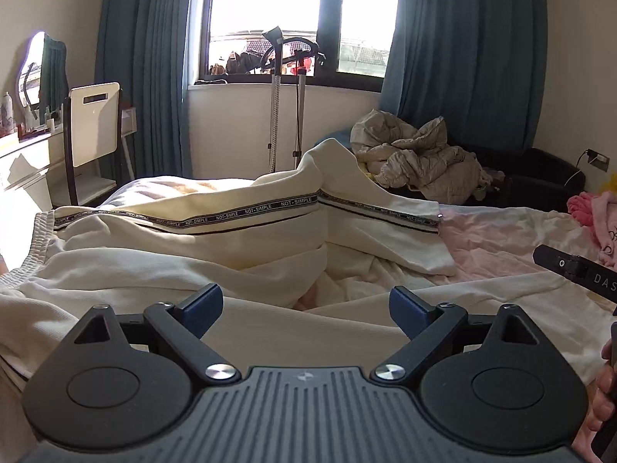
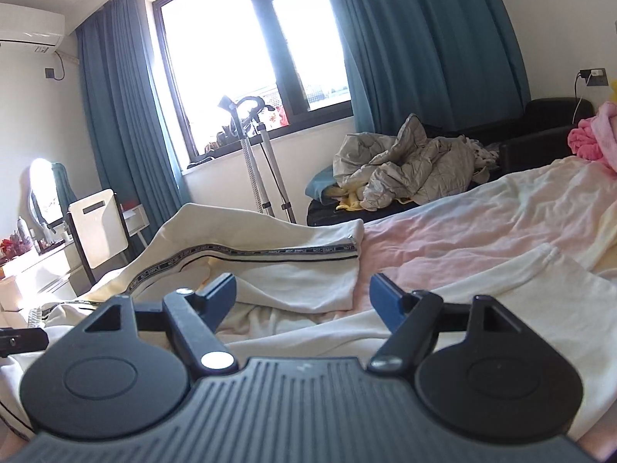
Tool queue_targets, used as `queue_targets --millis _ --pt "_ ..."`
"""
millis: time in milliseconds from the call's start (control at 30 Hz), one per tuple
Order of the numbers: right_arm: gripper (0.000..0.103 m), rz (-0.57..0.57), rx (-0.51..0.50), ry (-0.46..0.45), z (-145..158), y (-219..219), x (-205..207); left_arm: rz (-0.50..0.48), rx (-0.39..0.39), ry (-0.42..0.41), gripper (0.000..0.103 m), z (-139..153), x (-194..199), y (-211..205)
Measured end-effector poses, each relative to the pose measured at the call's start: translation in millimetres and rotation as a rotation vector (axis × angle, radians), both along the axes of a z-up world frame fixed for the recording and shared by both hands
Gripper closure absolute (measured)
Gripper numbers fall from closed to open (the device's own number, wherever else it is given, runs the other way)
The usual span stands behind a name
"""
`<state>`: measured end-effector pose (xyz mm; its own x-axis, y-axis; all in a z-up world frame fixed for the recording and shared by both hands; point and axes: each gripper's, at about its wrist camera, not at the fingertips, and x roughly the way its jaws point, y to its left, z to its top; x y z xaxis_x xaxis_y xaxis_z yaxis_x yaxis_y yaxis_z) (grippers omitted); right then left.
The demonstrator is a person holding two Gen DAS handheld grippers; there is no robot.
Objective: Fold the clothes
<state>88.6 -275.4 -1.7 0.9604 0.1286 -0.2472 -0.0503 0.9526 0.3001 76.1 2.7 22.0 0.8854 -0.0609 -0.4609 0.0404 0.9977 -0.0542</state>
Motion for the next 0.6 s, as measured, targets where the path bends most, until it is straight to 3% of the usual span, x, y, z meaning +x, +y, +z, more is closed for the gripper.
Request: queue_targets --millis 200,367,600 --pt "0.026 0.057 0.01 0.033 -10 13 11 0.04 0.015 -0.027 0.007 -7 7 8" --pt "0.026 0.123 0.22 0.14 -29 11 42 0.096 -0.071 -0.018 0.007 -19 13 28" --pt "0.025 0.155 0.532 0.264 -58 15 109 0.098 -0.098 0.0 0.007 -29 27 38"
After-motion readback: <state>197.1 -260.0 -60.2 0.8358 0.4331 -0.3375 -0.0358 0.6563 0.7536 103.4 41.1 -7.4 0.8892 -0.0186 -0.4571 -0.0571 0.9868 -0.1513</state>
